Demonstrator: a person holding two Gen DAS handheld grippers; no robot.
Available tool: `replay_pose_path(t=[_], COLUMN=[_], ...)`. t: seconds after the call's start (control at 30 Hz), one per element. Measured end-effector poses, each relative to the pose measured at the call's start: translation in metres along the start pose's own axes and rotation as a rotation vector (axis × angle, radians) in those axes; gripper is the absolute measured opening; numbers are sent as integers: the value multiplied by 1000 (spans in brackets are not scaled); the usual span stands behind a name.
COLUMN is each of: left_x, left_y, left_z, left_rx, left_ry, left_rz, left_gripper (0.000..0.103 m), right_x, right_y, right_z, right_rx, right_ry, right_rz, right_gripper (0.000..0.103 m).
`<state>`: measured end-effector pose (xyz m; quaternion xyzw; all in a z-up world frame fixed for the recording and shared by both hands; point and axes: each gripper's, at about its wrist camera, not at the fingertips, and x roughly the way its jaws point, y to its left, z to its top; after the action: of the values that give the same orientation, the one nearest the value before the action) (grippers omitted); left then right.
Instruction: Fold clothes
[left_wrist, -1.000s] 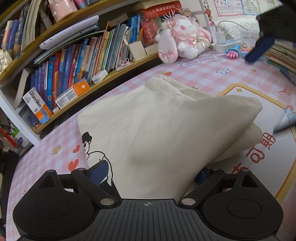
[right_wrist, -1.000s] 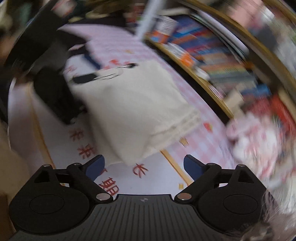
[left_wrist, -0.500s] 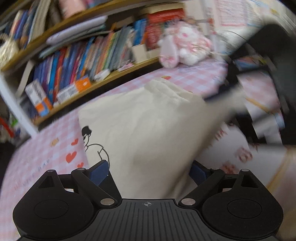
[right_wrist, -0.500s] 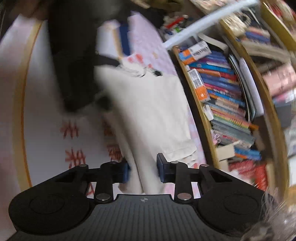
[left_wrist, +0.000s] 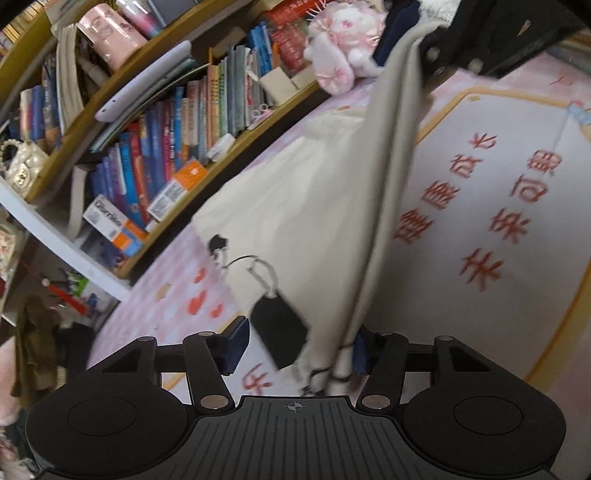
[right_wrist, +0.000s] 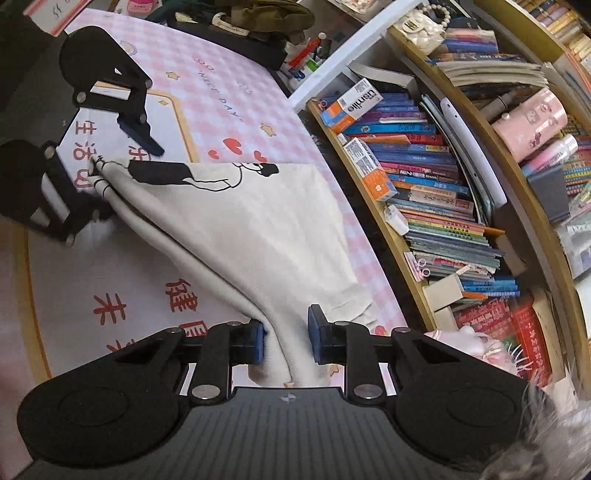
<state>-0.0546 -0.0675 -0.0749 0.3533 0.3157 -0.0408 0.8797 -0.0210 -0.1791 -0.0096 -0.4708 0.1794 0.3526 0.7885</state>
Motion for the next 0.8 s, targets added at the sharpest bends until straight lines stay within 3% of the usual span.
replay_pose_path(t=[0.1,0.23,0.3,0.5,0.8], left_x=[1,3,3,-9,-58], left_y=[-3,-9,-10,1,10], left_z=[-4,-8,-7,-9,-29], left_rx=[58,143,149,138,116], left_ry=[-14,-28,-24,-43,-113], left_rz=[0,-43,-71,-120,-211], left_gripper=[44,14,7,5,5], right_x=[0,2,4,1,-26], right_y=[0,7,11,25,54], right_z=[-5,-11,-13,-17,-13], right_rx=[10,-10,-7,12,55], right_ry=[18,39,54,95,164], right_rz=[16,32,42,52,68], right_gripper=[21,20,19,18,17])
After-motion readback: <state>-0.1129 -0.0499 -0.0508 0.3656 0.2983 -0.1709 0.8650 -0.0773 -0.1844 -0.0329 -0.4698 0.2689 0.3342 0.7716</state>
